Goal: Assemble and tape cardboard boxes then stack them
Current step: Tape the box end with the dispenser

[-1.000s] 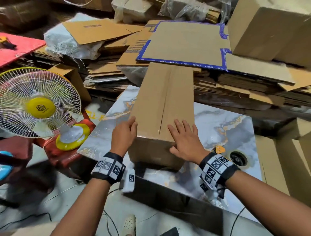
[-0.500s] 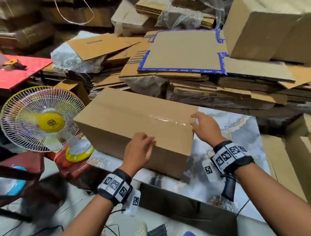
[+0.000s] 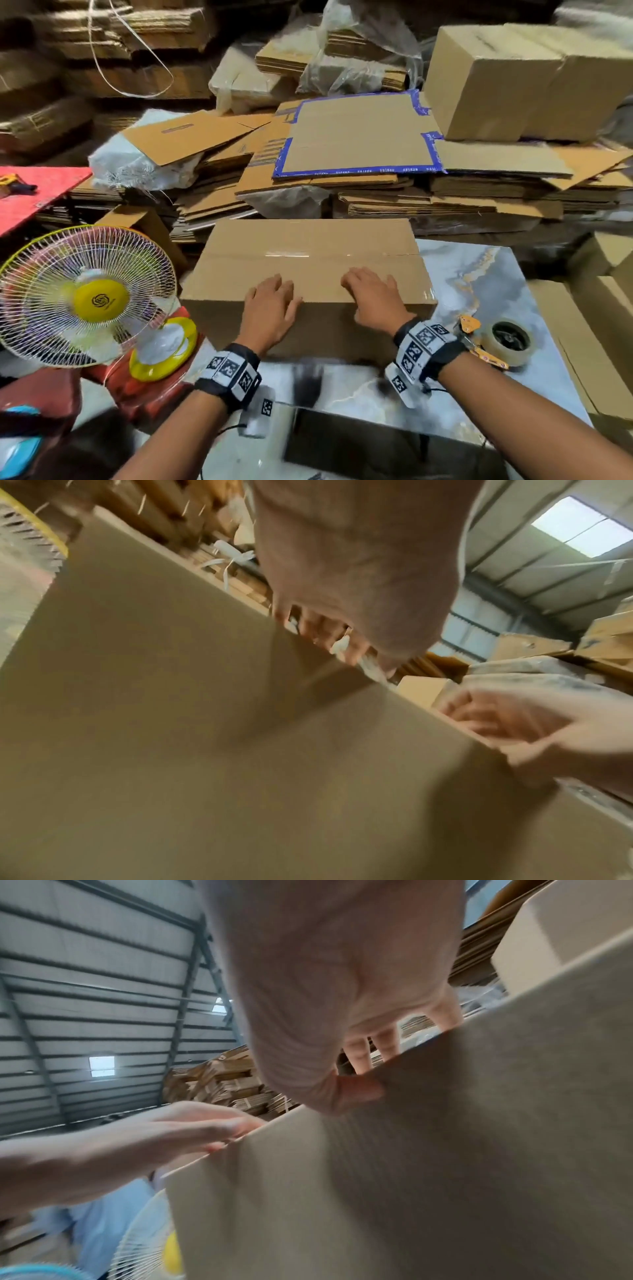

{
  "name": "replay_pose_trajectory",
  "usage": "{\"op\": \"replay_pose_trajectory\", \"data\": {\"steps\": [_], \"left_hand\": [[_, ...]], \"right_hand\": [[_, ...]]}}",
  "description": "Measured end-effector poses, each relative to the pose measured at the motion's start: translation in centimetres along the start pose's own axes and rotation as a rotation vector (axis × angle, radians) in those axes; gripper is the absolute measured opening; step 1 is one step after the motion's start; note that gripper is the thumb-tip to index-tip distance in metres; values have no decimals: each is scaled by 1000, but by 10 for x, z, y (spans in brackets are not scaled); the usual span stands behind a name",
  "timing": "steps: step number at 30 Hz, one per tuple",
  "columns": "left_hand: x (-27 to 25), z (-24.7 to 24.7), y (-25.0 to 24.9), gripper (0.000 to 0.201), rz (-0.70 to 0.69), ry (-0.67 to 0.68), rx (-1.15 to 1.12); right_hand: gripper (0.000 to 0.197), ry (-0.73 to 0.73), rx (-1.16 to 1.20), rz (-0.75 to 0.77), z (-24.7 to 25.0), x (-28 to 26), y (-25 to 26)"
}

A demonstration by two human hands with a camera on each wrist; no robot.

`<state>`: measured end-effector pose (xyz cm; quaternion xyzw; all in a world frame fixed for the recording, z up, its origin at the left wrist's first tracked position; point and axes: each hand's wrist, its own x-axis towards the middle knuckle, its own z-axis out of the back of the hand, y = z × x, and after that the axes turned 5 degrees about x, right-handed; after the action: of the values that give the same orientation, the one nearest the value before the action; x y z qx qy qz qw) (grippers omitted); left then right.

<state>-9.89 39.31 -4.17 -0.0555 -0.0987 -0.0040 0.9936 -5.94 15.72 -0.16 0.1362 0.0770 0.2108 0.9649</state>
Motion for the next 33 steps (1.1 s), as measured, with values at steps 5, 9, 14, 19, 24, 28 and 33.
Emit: {"op": "replay_pose_trajectory", "data": {"steps": [5,9,14,19,24,28,33], "left_hand": [[27,25,74,53,294,-152,-96],[48,31,112,52,498,97,-217],[39,33,88,59,414,139,-149],[16,22,49,54,40,105,-188],[67,33,64,39,173,-186,-314],[114,24,82,63,222,48,-472],[119,7,80,69,85,221,-306]], "right_hand": [[51,-62,-57,-117,2,12,-5],[50,-105,-82,-64,-13,19,15],[50,-197,-3,-209,-4,35,0],[52,-319,122,-434,1,33,-25],[48,-356,392,-527,-9,20,-14],[64,-274,575,-528,-20,7,15],[82,-244,734,-529,-21,2,27]]}}
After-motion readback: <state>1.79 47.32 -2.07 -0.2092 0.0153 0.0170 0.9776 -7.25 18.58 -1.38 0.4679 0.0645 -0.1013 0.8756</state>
